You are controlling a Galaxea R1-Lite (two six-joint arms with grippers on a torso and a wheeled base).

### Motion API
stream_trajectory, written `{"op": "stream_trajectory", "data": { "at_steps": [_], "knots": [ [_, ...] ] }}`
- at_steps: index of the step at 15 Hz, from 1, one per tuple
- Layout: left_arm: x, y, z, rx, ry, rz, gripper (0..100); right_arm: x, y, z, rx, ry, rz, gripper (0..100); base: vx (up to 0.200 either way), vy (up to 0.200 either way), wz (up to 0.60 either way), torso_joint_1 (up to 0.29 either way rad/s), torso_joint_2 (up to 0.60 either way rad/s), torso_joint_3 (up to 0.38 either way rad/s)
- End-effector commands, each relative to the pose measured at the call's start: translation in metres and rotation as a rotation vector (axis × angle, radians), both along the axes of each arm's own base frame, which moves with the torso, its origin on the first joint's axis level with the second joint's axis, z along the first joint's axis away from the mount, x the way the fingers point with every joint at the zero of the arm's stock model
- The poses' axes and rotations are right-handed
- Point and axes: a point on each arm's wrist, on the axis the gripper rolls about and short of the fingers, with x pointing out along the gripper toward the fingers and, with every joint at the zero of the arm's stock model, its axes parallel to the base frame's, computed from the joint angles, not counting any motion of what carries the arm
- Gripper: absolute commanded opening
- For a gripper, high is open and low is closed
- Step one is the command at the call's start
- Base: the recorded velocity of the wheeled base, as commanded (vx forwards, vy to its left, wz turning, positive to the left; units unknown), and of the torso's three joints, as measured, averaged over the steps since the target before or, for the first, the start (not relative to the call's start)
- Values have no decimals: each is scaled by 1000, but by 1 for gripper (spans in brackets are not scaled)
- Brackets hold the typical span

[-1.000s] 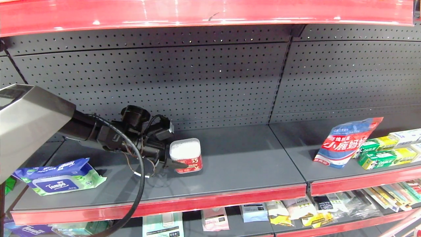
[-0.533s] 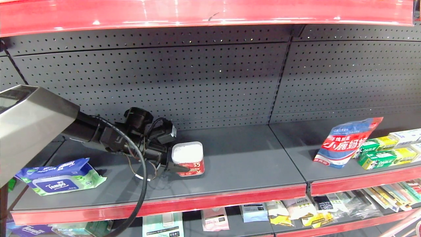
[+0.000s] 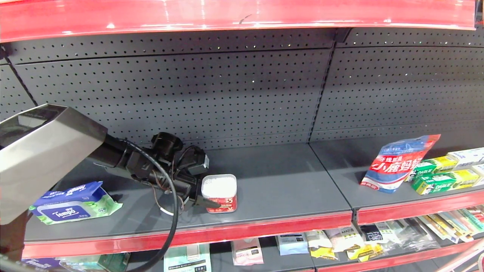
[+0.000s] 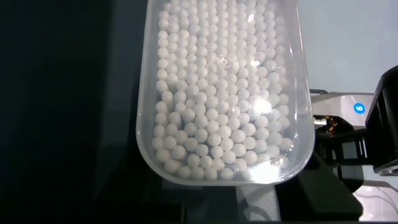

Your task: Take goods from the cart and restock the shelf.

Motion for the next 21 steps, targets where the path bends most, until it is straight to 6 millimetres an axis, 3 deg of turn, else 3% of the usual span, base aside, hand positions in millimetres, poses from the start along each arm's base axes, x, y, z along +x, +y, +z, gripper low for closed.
{"op": "stream_trajectory", "data": {
  "at_steps": [1,21],
  "knots": [
    [1,-1,-7,6,15,-2,0,0,0,3,-1,-9,0,0,0,0,0,0,0,0],
    [-1,-14,-11,16,15,-25,0,0,0,2,-1,-4,-4,0,0,0,0,0,0,0]
  ]
}}
